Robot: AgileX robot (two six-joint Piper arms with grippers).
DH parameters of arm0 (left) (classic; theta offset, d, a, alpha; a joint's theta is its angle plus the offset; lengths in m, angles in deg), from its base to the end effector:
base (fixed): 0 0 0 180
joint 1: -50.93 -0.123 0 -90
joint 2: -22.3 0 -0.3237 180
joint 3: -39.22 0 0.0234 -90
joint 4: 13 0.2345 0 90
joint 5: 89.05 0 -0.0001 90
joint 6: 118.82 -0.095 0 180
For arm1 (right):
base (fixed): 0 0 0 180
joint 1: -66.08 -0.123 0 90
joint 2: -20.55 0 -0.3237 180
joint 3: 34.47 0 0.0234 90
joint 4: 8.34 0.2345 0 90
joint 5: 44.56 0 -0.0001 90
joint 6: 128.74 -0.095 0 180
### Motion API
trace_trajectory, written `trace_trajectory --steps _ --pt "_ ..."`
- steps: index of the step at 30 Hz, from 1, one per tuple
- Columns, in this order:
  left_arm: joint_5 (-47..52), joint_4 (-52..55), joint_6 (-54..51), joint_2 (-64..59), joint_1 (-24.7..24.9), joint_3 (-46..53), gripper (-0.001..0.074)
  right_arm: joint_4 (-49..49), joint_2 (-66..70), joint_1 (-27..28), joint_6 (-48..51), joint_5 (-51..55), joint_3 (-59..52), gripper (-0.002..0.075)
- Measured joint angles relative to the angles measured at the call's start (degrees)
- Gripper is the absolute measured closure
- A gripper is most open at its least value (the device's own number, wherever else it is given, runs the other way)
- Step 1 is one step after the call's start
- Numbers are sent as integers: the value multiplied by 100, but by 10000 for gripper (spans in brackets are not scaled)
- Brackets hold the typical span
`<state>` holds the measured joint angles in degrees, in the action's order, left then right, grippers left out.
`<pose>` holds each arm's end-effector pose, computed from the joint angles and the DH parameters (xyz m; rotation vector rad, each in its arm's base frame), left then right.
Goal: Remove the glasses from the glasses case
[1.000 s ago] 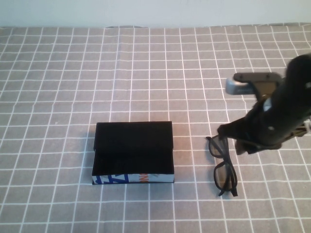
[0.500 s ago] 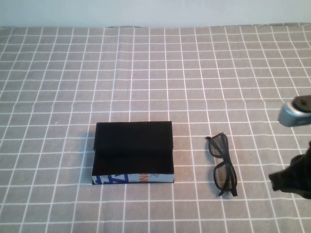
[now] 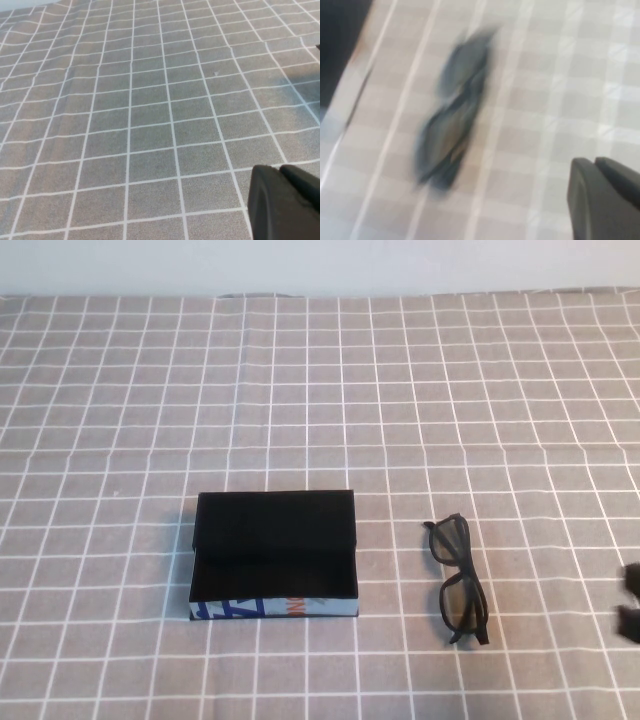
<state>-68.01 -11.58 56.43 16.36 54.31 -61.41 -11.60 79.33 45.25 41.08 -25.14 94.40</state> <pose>0.0010 0.0008 0.1722 0.1468 1.8504 0.0409 0.1260 0.0460 0.2817 -0.2609 2.2526 0.2385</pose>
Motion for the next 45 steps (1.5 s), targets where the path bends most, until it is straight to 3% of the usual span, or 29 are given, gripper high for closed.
trace_trajectory --steps 5,12,21,28,35,45 --pt "0 0 0 0 0 0 739 1 -1297 1073 0 -1572 -1306 743" --pt "0 0 0 0 0 0 739 1 -3397 1780 0 -1854 -2577 743" --pt "0 0 0 0 0 0 739 -2 -5155 1864 0 -1144 -2857 743" --pt "0 0 0 0 0 0 739 81 -5232 1864 133 -1024 -2857 743" --pt "0 0 0 0 0 0 740 1214 -5235 1864 1805 -329 -2857 743" --pt "0 0 0 0 0 0 739 1328 -5235 1864 1956 -158 -2857 743"
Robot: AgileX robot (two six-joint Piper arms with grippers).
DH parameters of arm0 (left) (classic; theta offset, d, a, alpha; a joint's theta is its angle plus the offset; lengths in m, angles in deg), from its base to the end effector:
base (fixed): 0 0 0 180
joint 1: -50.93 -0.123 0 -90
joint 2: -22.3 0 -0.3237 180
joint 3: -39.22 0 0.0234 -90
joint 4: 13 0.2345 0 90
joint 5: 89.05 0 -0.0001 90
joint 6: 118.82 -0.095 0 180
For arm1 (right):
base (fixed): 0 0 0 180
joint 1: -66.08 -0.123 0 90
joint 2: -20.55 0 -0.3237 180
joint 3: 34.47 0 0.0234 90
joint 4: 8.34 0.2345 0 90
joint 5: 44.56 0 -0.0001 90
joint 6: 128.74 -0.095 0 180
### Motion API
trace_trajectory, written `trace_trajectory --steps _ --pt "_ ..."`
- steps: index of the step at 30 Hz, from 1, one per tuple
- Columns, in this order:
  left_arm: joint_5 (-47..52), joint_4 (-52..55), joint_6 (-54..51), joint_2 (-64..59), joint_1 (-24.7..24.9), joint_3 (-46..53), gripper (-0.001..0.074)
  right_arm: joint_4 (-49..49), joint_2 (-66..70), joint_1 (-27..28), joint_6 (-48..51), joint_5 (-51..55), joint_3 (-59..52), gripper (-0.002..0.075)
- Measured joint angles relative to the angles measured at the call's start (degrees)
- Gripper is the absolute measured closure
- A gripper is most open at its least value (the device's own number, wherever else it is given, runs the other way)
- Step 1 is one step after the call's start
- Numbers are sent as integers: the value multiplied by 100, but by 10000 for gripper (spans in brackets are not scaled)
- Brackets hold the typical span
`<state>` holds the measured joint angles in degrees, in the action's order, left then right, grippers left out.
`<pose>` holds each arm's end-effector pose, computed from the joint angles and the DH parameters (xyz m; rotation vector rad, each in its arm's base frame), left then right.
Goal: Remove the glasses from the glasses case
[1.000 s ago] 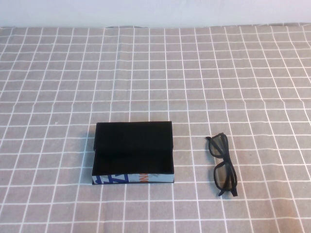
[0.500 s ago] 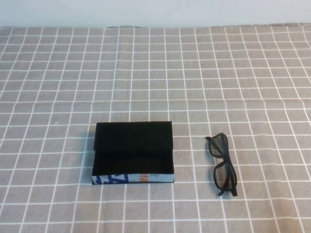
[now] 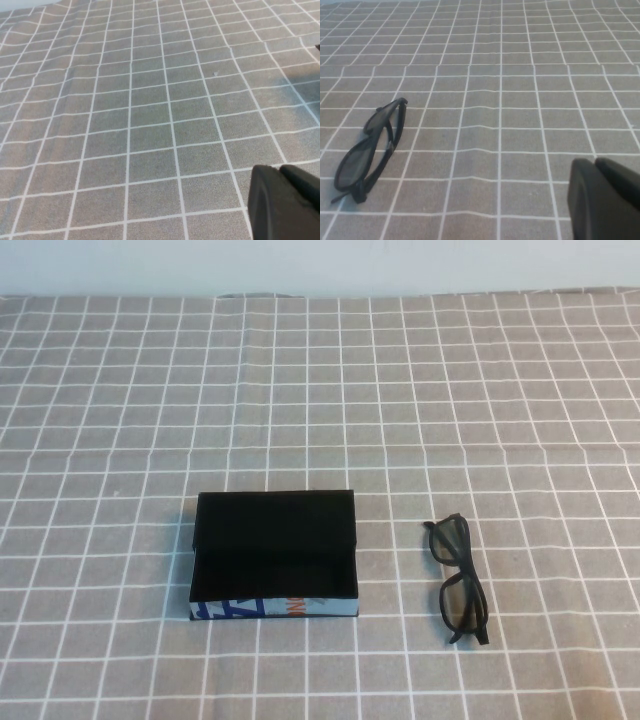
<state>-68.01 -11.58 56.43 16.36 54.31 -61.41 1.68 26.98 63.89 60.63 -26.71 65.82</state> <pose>0.0010 0.0008 0.1722 0.1468 1.8504 0.0409 0.0027 0.0052 0.1758 -0.0697 1.8095 0.0777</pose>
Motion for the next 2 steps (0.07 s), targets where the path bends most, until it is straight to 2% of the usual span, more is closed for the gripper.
trace_trajectory --steps 2 --pt "0 0 0 0 0 0 739 0 0 0 0 0 0 743"
